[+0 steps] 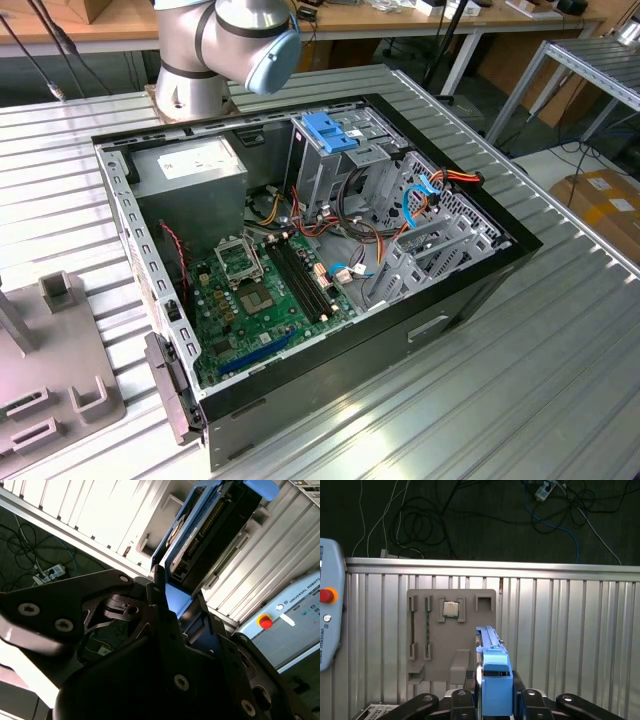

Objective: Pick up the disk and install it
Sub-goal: 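Pick up the disk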

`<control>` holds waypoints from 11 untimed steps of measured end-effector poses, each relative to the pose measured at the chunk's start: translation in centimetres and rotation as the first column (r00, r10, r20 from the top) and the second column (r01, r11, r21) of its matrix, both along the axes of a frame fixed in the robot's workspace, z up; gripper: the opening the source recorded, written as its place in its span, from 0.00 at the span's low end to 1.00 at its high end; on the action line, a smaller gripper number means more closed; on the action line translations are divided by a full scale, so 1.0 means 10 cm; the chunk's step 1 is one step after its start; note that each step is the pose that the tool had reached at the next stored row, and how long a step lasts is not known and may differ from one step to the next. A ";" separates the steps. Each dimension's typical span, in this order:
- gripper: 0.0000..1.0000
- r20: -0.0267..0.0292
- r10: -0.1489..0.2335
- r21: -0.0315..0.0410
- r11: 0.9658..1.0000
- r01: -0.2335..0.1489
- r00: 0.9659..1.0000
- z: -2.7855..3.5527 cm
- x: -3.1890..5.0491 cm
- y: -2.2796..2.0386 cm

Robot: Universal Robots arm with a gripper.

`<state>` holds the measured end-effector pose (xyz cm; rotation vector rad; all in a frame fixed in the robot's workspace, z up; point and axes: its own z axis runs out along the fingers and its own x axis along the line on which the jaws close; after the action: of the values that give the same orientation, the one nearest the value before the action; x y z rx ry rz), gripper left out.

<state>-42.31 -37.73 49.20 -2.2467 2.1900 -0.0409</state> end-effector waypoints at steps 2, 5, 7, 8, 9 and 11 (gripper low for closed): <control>0.37 0.000 0.000 0.000 1.000 0.000 1.000 0.000 0.001 0.000; 0.37 0.000 0.000 0.000 1.000 0.000 1.000 0.000 0.003 0.000; 0.37 0.000 0.000 0.000 1.000 0.000 1.000 0.000 0.016 0.000; 0.37 0.000 0.000 0.000 1.000 0.000 1.000 0.000 0.023 0.000; 0.37 0.000 0.000 0.000 1.000 0.000 1.000 0.000 0.029 0.000; 0.37 0.000 0.000 0.000 1.000 0.000 1.000 0.000 0.042 0.000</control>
<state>-41.89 -37.73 49.19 -2.2466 2.1899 -0.0409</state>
